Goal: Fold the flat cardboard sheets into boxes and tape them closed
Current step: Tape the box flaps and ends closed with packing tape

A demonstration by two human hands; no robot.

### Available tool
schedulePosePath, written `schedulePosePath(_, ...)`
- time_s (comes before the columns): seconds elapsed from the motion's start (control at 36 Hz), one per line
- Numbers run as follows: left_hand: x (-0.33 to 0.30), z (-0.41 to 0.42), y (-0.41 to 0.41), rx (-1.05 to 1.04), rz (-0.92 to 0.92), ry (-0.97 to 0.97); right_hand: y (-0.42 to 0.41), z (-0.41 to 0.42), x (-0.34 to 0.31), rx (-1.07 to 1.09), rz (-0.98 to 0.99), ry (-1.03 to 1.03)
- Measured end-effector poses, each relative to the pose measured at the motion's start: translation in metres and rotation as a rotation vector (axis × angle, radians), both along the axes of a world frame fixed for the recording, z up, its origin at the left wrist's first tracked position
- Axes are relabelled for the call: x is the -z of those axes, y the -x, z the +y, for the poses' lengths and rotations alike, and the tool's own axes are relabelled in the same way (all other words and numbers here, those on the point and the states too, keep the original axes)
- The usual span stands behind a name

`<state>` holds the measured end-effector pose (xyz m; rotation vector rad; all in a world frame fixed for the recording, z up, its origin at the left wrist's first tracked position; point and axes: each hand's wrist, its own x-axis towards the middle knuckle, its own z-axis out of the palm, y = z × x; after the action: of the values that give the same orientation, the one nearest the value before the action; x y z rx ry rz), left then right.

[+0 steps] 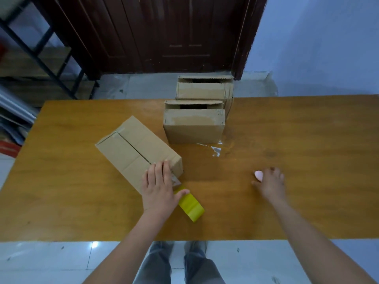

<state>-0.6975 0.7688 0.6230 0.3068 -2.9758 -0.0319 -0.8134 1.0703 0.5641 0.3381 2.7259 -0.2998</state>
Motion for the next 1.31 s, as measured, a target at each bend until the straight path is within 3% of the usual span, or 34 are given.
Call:
schedulePosePath(0.17,-0.003,0.002,0.003,-0.053,-0.102,-0.021,0.001,0.014,0.01,0.022,0.053,0.142)
schedulePosePath(0.28,-0.004,0.003,0.003,-0.062,-0.133,-0.02,0.001,-0.007,-0.01,-0.119,0.079,0.178)
schedulePosePath(0.39,-0.006,0.004,0.003,-0.072,-0.143,-0.011,-0.013,-0.061,-0.047,-0.219,0.218,0.537)
schedulePosePath(0.44,-0.005,0.004,0.003,-0.065,-0.151,-0.014,-0.023,-0.09,-0.073,-0.36,0.152,0.705)
schedulePosePath(0.5,-0.005,0.004,0.004,-0.071,-0.16,-0.017,-0.031,-0.112,-0.086,-0.521,0.032,0.741)
schedulePosePath(0.86,-0.001,0.002,0.003,-0.043,-0.088,-0.04,-0.032,-0.166,-0.08,-0.742,-0.092,0.636)
schedulePosePath(1.06,-0.001,0.002,0.002,-0.054,-0.126,-0.041,-0.02,-0.143,-0.059,-0.475,0.048,0.538)
schedulePosePath(1.19,-0.003,0.003,0.002,-0.056,-0.139,-0.061,-0.031,-0.105,-0.02,-0.458,0.071,0.135)
schedulePosePath(1.31,-0.003,0.002,0.002,-0.055,-0.144,-0.062,-0.04,-0.095,-0.007,-0.41,0.032,0.057)
